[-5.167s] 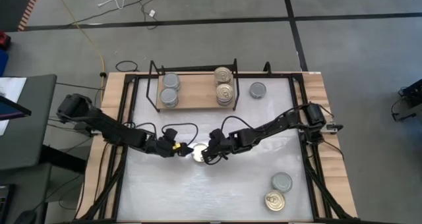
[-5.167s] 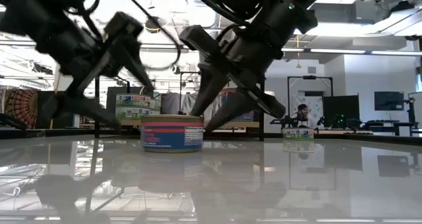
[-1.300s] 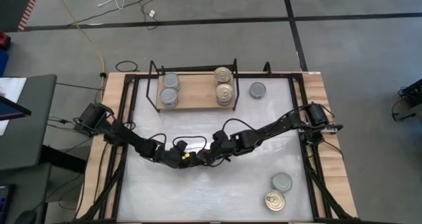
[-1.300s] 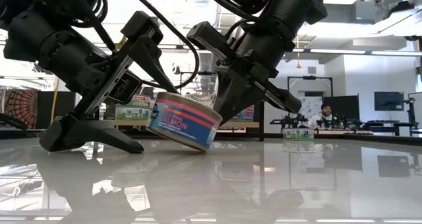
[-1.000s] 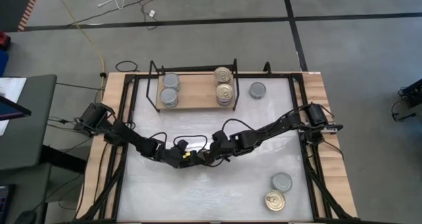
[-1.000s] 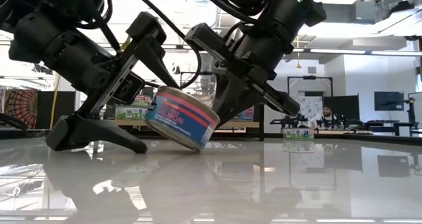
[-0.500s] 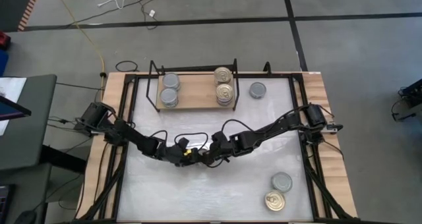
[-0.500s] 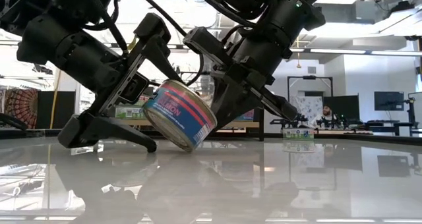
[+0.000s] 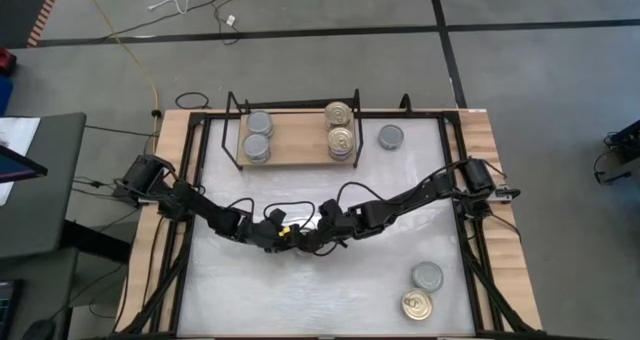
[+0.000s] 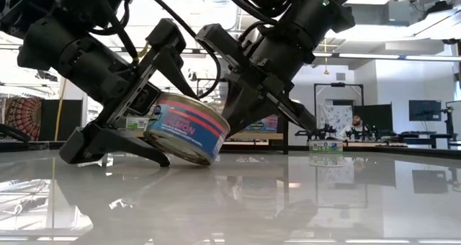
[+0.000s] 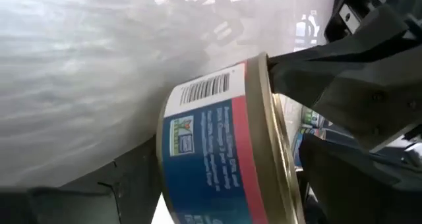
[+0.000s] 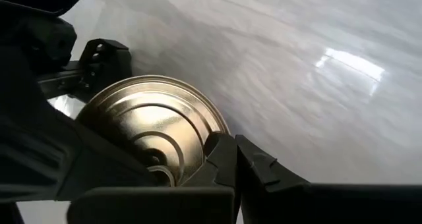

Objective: Stack canned seafood by type on shelf
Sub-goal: Put the blue tuna can on the shelf

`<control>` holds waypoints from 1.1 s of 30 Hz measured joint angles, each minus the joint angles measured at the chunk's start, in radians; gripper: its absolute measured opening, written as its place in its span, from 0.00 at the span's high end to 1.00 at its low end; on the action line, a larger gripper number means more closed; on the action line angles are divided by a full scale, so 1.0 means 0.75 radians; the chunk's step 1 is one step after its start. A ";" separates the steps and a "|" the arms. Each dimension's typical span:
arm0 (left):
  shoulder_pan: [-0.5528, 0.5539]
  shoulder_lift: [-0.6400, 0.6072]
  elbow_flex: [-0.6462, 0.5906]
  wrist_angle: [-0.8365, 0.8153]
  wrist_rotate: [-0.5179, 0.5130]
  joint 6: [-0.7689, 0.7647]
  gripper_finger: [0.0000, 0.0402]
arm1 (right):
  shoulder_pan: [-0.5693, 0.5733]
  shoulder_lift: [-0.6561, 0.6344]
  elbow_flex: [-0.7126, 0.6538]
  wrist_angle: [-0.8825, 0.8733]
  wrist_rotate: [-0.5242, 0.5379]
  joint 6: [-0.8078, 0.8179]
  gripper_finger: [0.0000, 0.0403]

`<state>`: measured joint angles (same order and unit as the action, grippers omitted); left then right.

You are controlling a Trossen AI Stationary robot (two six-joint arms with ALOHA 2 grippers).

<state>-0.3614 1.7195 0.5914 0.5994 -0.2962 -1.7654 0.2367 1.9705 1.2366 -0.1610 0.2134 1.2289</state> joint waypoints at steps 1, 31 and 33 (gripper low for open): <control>0.000 0.000 -0.001 0.005 0.001 -0.008 0.19 | -0.001 0.000 0.000 0.003 0.003 -0.002 0.94; 0.020 0.002 -0.001 0.051 0.285 0.169 0.23 | 0.051 -0.011 0.002 0.066 0.128 -0.209 0.93; 0.020 0.002 -0.001 0.046 0.291 0.169 0.28 | 0.051 -0.011 0.003 0.066 0.127 -0.209 0.94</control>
<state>-0.3466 1.7210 0.5903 0.6341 -0.0776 -1.6385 0.2749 1.9625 1.2388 -0.1116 0.3089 1.0721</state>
